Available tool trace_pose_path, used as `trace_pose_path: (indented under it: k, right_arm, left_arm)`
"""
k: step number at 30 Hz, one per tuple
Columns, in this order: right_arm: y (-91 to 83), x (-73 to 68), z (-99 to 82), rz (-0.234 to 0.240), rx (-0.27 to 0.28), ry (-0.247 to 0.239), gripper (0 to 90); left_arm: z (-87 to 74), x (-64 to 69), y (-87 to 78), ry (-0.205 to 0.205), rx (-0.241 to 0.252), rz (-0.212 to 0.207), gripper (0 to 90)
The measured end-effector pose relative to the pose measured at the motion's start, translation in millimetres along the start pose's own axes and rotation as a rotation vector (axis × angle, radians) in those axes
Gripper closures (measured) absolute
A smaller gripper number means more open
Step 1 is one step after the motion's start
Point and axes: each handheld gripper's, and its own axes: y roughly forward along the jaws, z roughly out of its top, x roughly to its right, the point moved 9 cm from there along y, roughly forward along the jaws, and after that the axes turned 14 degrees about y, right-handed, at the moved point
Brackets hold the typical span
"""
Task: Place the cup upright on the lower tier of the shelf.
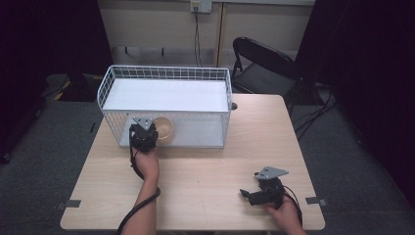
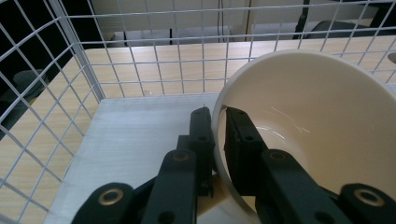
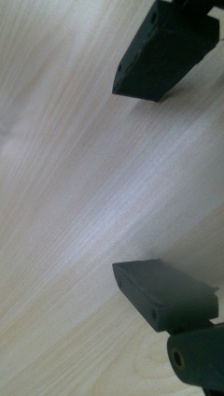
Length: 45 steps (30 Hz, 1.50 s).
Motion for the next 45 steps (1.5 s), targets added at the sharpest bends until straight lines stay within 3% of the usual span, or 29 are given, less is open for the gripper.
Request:
trace_pose_path:
  k: [14,28,37,39,43,45]
  right_arm:
    - [-0.2,0.0,-0.2,0.0,-0.001,0.0,11.7]
    - [-0.7,0.2,-0.6,0.0,-0.002,-0.001,11.7]
    - [-0.7,0.1,-0.7,-0.001,0.0,0.0,11.7]
    - [-1.0,0.1,-1.0,-0.001,0.0,0.0,11.7]
    - [-1.0,0.1,-0.9,-0.001,0.0,0.0,11.7]
    - [-1.0,0.1,-0.9,-0.001,0.0,0.0,11.7]
  left_arm:
    - [2.2,0.2,1.1,-0.009,0.006,0.002,80.6]
    - [9.4,-1.3,1.2,-0.011,0.02,0.002,57.9]
    - [8.3,3.9,-1.9,0.0,0.002,-0.054,50.6]
    - [9.0,3.6,-3.0,0.002,-0.009,-0.075,42.8]
    - [9.7,3.4,-6.2,-0.018,-0.011,-0.096,36.1]
    - [10.2,5.0,-8.7,-0.001,-0.013,-0.117,34.6]
